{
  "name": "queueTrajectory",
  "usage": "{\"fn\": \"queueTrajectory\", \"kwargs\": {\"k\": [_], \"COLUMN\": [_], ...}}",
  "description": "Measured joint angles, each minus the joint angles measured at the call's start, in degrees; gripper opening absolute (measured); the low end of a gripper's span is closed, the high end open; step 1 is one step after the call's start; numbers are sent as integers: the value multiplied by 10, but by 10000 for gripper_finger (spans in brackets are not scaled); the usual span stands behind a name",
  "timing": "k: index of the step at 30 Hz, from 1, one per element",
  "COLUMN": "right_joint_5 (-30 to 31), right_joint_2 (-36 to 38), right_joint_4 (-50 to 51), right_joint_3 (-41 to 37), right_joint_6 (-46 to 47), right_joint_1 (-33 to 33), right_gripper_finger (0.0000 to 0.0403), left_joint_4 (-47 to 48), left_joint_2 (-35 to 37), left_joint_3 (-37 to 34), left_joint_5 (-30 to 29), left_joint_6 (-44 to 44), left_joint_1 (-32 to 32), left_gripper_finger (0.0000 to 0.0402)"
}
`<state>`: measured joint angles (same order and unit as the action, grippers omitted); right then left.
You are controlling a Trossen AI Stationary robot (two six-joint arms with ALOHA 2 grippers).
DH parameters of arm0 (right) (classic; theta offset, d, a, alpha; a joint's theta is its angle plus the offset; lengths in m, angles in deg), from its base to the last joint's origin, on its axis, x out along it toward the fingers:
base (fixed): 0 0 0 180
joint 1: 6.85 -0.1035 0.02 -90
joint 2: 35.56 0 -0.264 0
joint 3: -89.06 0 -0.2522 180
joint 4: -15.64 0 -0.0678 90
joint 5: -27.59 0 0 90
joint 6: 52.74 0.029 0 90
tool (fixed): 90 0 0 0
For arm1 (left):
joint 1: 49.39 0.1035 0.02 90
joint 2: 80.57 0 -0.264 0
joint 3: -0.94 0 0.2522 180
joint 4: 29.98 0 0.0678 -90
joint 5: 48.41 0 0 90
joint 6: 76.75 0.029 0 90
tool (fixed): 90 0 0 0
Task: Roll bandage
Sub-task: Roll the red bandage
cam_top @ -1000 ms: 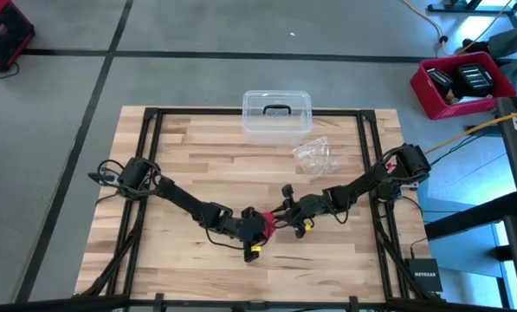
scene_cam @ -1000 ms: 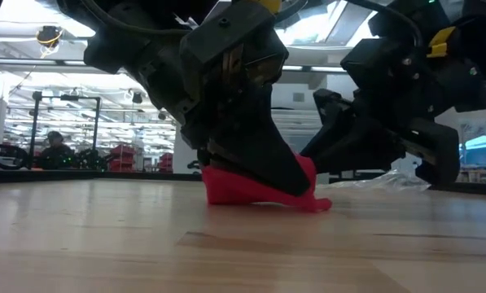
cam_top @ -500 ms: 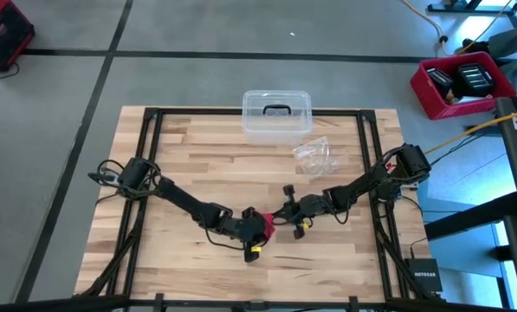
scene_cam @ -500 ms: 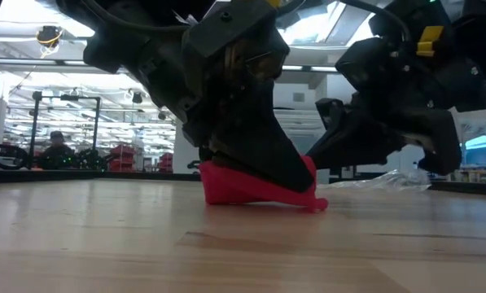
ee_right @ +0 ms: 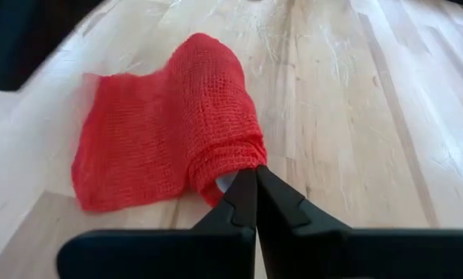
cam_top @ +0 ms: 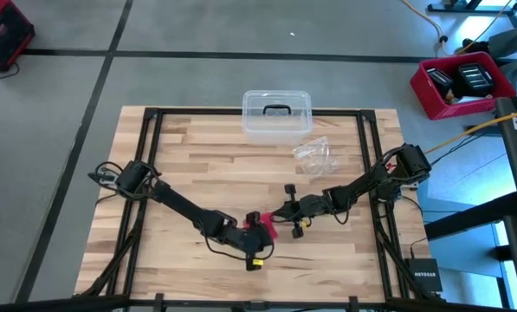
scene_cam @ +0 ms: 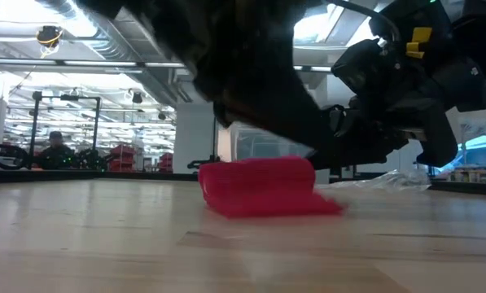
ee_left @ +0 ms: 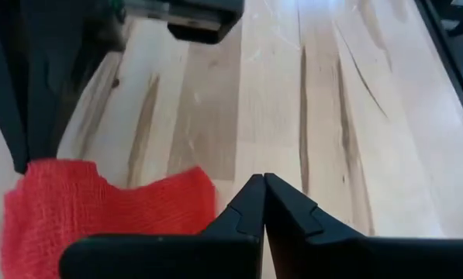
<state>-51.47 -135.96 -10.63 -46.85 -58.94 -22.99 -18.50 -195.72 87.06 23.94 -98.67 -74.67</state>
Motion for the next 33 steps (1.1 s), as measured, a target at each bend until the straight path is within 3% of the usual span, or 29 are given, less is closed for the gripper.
{"fn": "queueTrajectory", "kwargs": {"k": [8, 15, 23, 33], "right_joint_5": [0, 0, 0, -1], "right_joint_2": [0, 0, -46, -66], "right_joint_4": [0, 12, -24, -45], "right_joint_3": [0, 0, 0, 5], "right_joint_6": [2, 6, 11, 19], "right_joint_1": [0, 0, 0, 0], "right_gripper_finger": [1, 1, 1, 1], "left_joint_4": [140, 186, 183, 183], "left_joint_2": [1, 0, -21, -52], "left_joint_3": [74, 74, 73, 73], "left_joint_5": [-1, -2, 5, 6], "left_joint_6": [47, 24, 13, 13], "left_joint_1": [-2, 6, 6, 6], "left_gripper_finger": [6, 59, 132, 134]}}
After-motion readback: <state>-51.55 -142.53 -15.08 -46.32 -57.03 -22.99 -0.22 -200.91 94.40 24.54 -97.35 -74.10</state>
